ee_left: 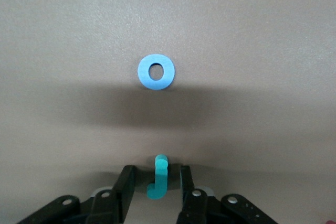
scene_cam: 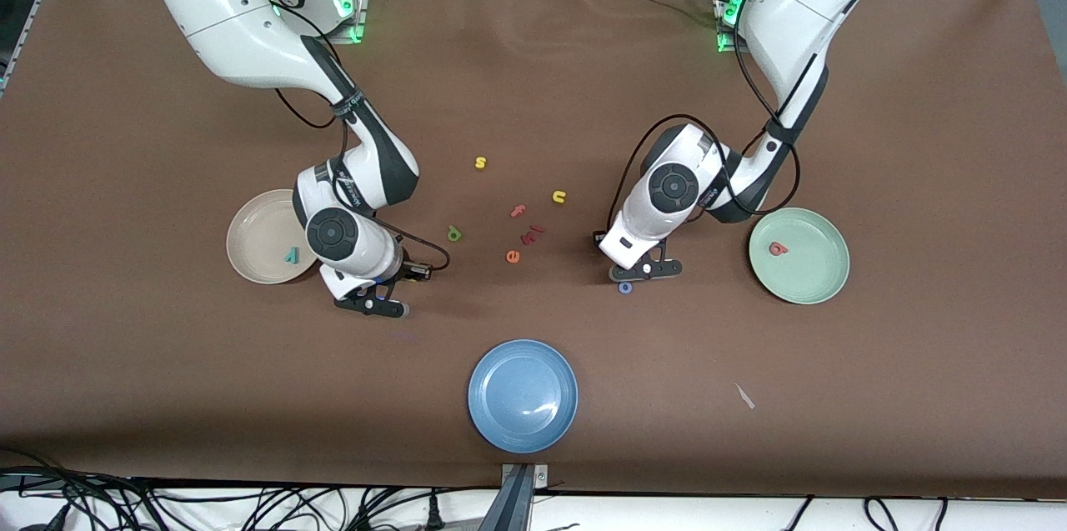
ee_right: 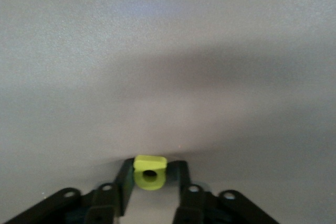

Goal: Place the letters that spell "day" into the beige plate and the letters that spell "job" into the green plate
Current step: 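Place the yellow letter on the beige plate while the left places J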

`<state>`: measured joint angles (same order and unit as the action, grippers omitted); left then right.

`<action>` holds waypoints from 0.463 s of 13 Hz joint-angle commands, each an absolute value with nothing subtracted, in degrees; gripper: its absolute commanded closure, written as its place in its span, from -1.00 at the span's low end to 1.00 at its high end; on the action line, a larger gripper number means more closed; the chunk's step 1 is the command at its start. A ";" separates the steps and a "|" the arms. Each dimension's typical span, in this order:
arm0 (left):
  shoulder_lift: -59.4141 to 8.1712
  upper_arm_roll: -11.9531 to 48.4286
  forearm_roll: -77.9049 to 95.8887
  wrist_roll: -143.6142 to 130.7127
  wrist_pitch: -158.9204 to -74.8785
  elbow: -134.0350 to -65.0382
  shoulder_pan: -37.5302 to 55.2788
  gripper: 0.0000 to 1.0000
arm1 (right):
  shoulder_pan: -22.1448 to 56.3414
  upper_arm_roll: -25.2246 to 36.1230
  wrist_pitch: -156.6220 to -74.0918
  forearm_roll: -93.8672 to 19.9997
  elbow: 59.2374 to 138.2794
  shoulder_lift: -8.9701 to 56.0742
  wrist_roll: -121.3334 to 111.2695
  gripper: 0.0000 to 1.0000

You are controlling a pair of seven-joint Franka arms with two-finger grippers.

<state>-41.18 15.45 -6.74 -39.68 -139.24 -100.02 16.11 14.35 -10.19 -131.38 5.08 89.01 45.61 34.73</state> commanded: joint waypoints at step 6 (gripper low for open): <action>-41.31 15.21 -9.49 -40.96 -138.87 -99.23 16.70 0.89 | 14.24 -10.46 -129.47 5.19 85.35 47.02 34.89 0.75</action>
